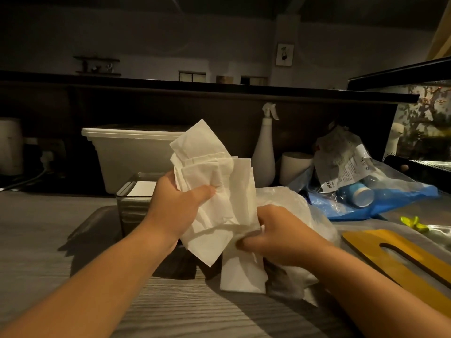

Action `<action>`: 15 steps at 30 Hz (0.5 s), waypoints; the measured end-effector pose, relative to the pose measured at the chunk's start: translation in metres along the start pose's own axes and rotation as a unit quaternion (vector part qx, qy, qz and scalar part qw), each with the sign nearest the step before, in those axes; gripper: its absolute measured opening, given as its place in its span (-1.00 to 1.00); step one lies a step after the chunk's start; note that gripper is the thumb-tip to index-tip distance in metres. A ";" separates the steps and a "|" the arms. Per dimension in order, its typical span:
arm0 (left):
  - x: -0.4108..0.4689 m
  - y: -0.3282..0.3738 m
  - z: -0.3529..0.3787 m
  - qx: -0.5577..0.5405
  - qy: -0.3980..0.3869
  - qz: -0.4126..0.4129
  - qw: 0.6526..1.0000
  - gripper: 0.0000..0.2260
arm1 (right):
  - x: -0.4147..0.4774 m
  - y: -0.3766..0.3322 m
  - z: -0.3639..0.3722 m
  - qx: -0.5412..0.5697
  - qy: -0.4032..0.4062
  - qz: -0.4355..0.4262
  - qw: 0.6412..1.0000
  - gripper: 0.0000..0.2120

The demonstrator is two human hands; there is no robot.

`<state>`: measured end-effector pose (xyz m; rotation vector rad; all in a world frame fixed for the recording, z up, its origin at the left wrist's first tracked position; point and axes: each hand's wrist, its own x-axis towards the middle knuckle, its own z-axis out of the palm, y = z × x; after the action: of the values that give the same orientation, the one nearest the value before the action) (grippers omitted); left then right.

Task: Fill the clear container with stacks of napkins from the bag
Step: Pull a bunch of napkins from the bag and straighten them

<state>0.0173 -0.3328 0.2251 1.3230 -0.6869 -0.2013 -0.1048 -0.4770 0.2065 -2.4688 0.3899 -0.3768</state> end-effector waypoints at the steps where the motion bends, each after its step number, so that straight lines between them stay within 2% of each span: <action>1: 0.000 0.000 0.000 -0.008 0.007 0.005 1.000 -0.72 | 0.001 0.000 -0.002 0.030 0.022 -0.007 0.999 -0.77; 4: 0.002 0.001 0.000 -0.013 0.025 0.010 1.000 -0.69 | 0.005 0.003 -0.012 0.126 0.084 -0.006 0.989 -0.85; 6: 0.002 0.001 -0.001 -0.024 0.032 -0.001 0.999 -0.70 | 0.008 0.008 -0.018 0.188 0.145 0.026 0.971 -0.89; 10: 0.004 0.000 -0.004 -0.037 0.028 -0.033 0.998 -0.73 | 0.010 0.015 -0.029 0.359 0.239 0.085 0.898 -0.89; 13: 0.002 0.001 -0.004 -0.015 -0.034 -0.063 0.997 -0.74 | 0.006 0.012 -0.040 0.463 0.273 0.077 0.840 -0.85; 15: 0.000 0.000 -0.003 0.013 -0.087 -0.086 0.992 -0.74 | 0.000 0.004 -0.045 0.508 0.243 0.062 0.824 -0.78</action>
<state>0.0190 -0.3308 0.2252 1.4019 -0.7245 -0.4534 -0.1210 -0.5037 0.2390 -1.2720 0.4033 -0.8918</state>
